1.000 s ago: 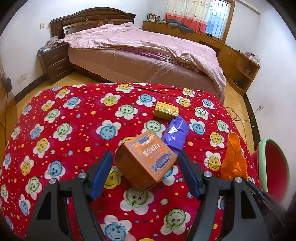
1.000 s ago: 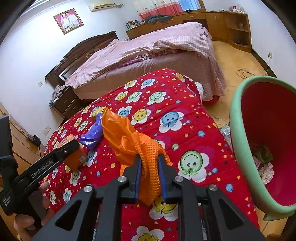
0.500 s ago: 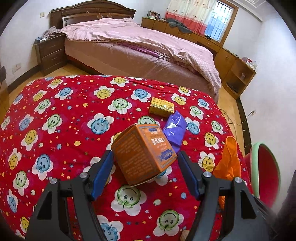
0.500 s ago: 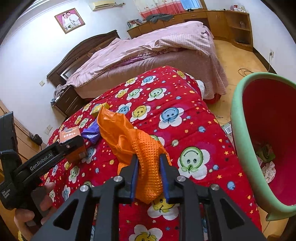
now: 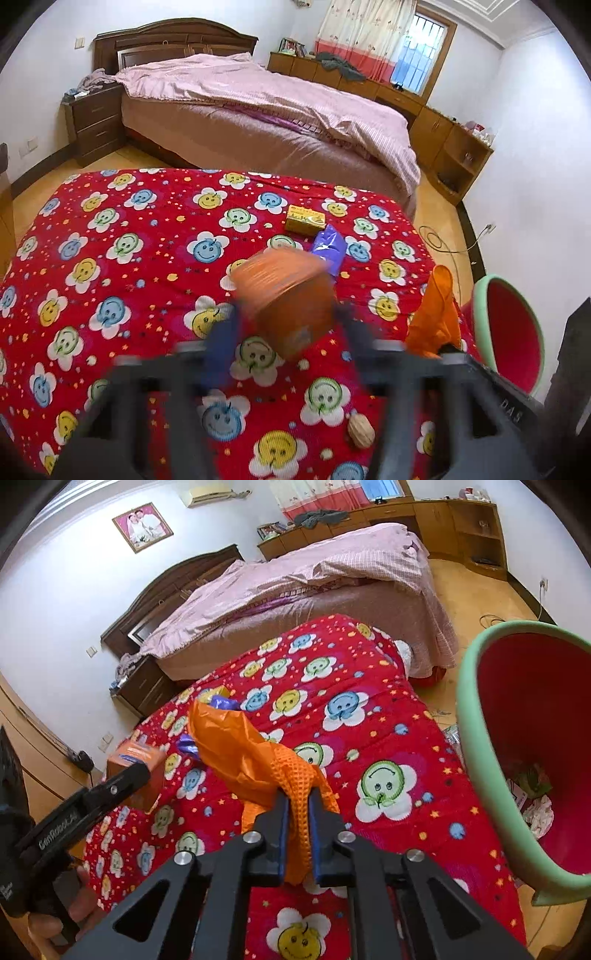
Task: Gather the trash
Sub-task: 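Grasp the orange box with the left tool while the right tool holds the bag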
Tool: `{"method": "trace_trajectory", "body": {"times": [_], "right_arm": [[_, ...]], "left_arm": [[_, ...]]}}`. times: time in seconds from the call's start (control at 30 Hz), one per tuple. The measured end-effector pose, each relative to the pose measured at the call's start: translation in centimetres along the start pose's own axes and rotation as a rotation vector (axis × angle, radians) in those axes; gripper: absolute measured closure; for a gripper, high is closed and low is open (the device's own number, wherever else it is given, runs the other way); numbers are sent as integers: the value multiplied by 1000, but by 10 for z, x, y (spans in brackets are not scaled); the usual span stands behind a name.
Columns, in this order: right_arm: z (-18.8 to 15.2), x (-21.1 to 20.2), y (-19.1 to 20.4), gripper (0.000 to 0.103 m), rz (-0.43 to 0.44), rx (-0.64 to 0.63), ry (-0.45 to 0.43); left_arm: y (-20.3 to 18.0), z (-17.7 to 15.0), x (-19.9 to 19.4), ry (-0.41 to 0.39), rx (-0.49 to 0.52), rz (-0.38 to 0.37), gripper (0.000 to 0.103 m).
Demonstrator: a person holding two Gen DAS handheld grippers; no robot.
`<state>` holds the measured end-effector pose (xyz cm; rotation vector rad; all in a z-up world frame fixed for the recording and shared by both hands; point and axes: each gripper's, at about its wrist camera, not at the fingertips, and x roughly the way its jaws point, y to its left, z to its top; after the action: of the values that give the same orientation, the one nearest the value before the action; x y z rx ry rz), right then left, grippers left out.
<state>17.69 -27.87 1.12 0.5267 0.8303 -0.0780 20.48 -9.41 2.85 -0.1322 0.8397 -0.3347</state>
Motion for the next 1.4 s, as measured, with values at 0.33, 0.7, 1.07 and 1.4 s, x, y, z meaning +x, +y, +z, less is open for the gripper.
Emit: {"method": "trace_trajectory", "body": {"times": [0.33,0.7,1.07,1.4], "right_arm": [[-6,-43,-5,93,16,25,-66],[-10,-59,-16,92,17,47,-79],[-7,-55,-20,92,13,58,-65],[-8,-50,-22,92,9,69,-55]], "left_arm": [[8,-11,1,70,-45,5,71],[-8,0,1,42,79,73,34],[-13,15,28,89,192,50,31],[-20,4,40,176,174,-58,31]]}}
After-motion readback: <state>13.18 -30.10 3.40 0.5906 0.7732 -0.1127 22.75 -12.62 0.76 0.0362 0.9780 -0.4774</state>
